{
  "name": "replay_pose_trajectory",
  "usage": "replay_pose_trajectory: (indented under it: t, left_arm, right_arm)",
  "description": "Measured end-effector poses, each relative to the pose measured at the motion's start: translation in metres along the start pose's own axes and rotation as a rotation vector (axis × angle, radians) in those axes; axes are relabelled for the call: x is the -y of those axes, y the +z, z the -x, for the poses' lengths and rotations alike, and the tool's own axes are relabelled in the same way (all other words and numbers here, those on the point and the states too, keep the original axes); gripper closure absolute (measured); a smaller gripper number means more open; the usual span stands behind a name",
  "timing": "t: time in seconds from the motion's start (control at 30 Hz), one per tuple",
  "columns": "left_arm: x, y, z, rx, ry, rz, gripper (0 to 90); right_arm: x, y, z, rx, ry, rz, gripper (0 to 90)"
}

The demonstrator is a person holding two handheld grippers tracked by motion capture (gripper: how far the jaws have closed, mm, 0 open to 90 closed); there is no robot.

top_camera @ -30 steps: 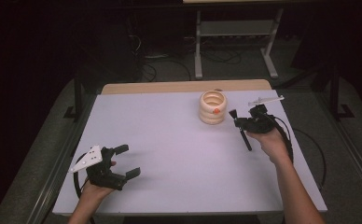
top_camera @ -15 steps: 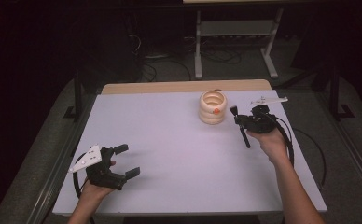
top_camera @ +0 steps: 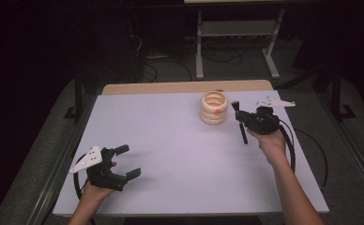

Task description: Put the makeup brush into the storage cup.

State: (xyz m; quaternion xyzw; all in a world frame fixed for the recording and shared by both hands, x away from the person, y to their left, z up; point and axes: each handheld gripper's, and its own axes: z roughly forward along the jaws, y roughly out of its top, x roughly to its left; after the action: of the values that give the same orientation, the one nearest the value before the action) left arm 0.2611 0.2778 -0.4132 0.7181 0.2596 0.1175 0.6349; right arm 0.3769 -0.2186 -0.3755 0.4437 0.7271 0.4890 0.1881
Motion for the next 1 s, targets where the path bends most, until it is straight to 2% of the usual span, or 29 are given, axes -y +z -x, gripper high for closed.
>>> replay_pose_trajectory:
  t: [0.53,1.0]
  left_arm:
    - [0.000,0.001,0.001,0.002,-0.002,-0.002,0.0]
    - [-0.001,0.002,0.002,0.012,0.010,-0.001,0.0]
  right_arm:
    - [-0.003,-0.003,-0.001,-0.025,0.002,0.118,77.0]
    - [-0.012,0.003,-0.002,-0.023,-0.008,0.168,76.9]
